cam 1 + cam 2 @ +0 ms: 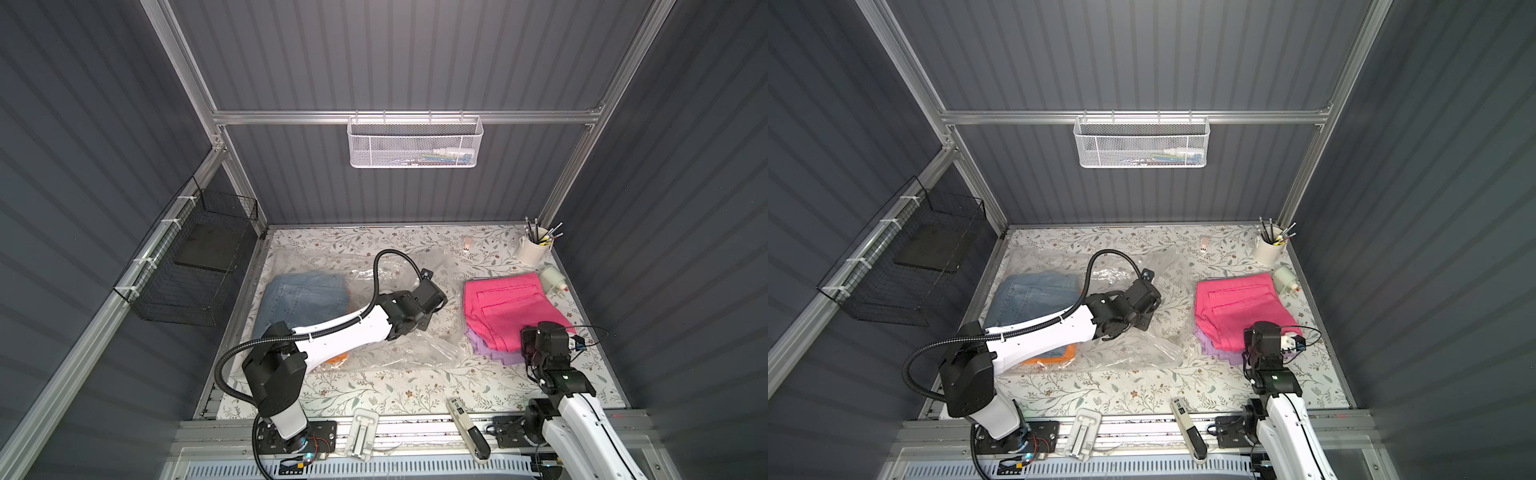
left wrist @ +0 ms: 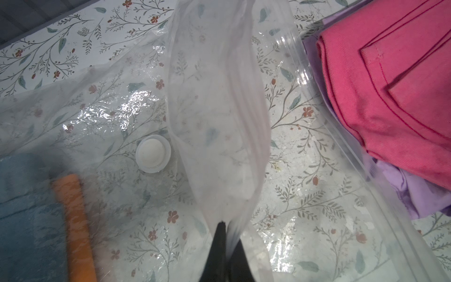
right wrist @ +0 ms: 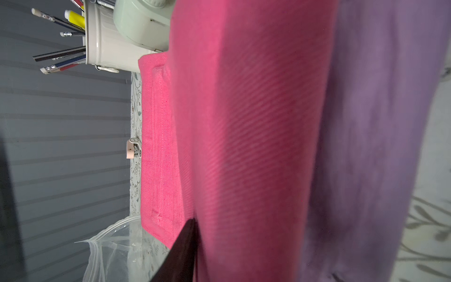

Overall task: Take the trousers out of the vacuum bag
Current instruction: Place the trousers at the center of the board.

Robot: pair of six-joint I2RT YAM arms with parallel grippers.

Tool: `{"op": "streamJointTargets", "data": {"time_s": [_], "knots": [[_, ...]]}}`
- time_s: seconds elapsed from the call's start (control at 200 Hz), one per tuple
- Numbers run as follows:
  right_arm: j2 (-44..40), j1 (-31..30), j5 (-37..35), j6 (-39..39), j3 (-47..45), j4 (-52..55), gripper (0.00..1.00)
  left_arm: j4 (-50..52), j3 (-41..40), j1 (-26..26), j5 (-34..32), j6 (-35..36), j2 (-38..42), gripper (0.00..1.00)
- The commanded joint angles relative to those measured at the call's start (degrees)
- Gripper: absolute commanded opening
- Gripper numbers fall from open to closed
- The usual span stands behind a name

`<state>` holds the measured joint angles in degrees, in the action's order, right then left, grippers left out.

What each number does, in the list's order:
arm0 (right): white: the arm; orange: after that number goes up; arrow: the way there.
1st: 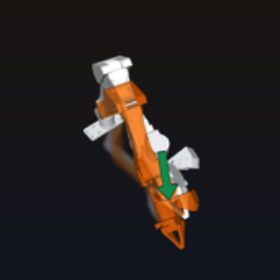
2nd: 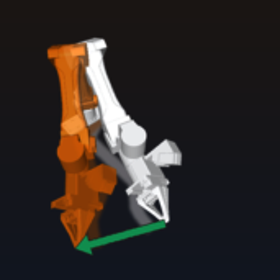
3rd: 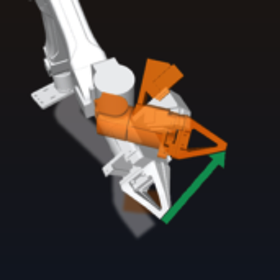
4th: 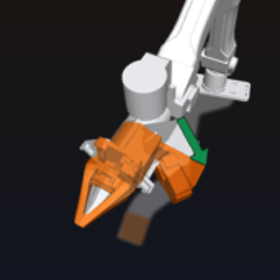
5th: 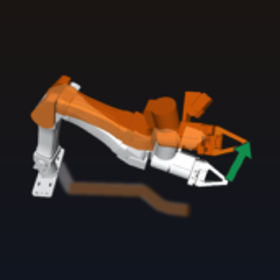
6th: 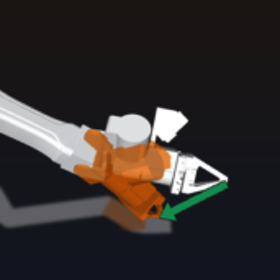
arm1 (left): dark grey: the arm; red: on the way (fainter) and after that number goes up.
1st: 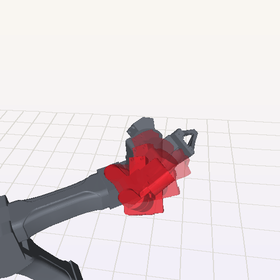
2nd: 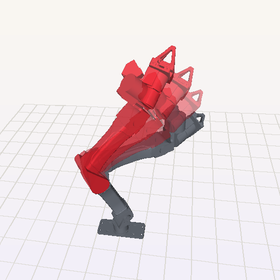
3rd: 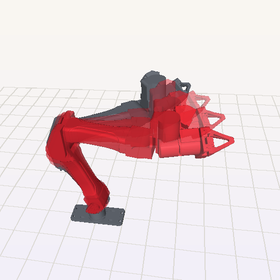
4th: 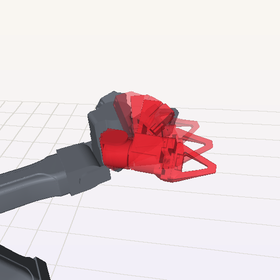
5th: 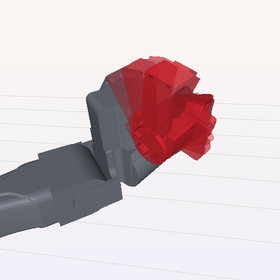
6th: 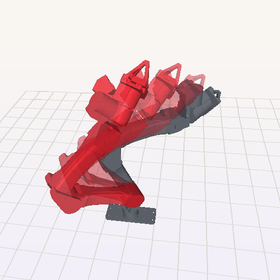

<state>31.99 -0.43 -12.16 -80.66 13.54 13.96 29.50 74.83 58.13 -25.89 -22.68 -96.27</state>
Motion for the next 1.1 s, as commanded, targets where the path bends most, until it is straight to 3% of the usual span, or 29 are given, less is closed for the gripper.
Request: {"op": "streamJointTargets", "data": {"time_s": [0.0, 0.225, 0.525, 0.876, 1.096], "knots": [[-1.1, 0.4, 0.0, 0.3, 0.0, 2.4, 0.37, 1.2, 0.7, -0.5, 0.3, 0.1, -0.4, 0.0], [-1.2, 0.5, 0.6, 0.6, 2.6, 6.7, 0.51, 1.2, 0.5, -0.4, 0.0, 0.1, -0.2, 0.0], [-1.6, 0.5, -1.9, 1.7, 10.2, 19.5, 0.61, 0.9, 0.7, -0.5, 0.0, 0.4, -0.4, 0.0], [-1.3, 0.5, -1.4, 1.2, 15.3, 27.2, 0.74, 0.7, 0.8, -0.4, -0.1, 0.7, -0.3, 0.0], [-3.1, 0.5, -0.8, 2.7, 18.4, 28.6, 0.76, 0.2, 0.5, -0.5, -0.1, 0.7, -0.1, 0.0]]}}
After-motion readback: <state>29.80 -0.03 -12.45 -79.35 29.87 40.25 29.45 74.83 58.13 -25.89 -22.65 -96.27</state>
